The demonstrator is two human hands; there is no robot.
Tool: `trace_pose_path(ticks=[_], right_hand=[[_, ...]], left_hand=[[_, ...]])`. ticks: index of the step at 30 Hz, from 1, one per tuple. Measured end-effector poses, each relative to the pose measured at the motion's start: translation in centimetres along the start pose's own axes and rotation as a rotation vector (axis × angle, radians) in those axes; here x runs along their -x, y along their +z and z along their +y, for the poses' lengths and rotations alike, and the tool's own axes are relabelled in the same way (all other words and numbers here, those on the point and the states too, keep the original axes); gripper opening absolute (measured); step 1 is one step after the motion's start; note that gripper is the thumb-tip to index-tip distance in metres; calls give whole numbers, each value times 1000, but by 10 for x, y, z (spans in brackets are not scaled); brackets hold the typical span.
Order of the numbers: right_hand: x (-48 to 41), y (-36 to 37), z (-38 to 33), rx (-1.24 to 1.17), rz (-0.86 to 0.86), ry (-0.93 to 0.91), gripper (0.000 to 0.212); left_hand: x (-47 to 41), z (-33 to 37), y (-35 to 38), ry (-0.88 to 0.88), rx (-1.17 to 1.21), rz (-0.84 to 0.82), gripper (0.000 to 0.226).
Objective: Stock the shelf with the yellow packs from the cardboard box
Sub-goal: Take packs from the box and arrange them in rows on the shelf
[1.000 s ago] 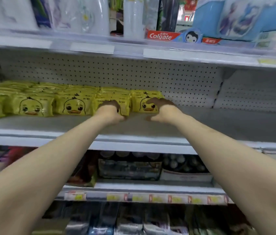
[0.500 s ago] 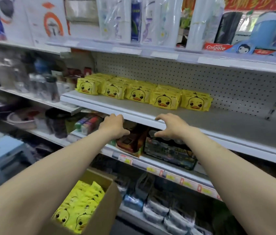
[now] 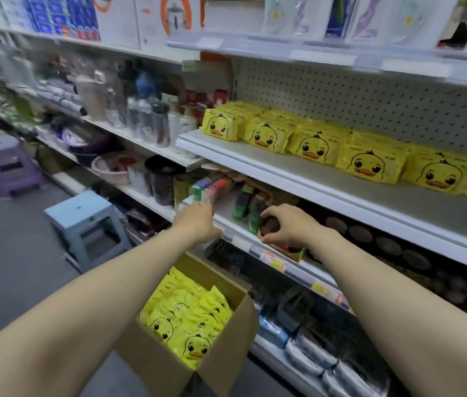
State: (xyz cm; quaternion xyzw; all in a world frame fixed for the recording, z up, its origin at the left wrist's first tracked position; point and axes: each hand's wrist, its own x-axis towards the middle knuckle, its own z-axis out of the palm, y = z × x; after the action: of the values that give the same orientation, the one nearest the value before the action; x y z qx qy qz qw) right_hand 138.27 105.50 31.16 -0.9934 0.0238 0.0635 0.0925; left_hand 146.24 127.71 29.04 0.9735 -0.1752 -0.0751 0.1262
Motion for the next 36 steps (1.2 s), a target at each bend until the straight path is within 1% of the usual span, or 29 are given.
trace_pose_path(ticks=[1,3,6,10,13,15,16,20,24,27,31,33,36], right_hand=[[-16,8,-8,6,-23,-14,71],[-48,25,-23,4,-70,-23,72],[-97,52,-42,-24,-141,0,71],[-161,97,-63,-64,-244,44,68],[-200,142,-76,-113,-315,85,70],[-218,174,-83,-147,-387,123,71],[-225,190,-85,-164,-431,143,71],[-239,265,-89,-269,-616,230,69],[-239,332,-90,-375,-765,323,64],[-240,367,-94,-444,-809,374,62],[-248,411,-106,-530,-826,423,60],[-253,432,-115,-549,-846,418,59],[-261,459,-129,-553,-868,417,59]], left_hand=[[-8,-13,3,-15,6,-10,74],[-28,-39,10,-39,15,-45,62],[-68,-80,27,-54,11,-113,54],[-126,-133,60,-46,9,-227,62],[-161,-175,92,-33,-5,-344,65],[-182,-202,119,-39,-5,-424,72],[-190,-215,133,-48,3,-471,75],[-205,-256,183,-85,54,-659,66],[-205,-293,234,-131,104,-769,60],[-198,-321,262,-168,109,-788,56],[-192,-366,291,-250,9,-844,55],[-192,-387,302,-277,-11,-859,60],[-191,-406,317,-255,-21,-862,71]])
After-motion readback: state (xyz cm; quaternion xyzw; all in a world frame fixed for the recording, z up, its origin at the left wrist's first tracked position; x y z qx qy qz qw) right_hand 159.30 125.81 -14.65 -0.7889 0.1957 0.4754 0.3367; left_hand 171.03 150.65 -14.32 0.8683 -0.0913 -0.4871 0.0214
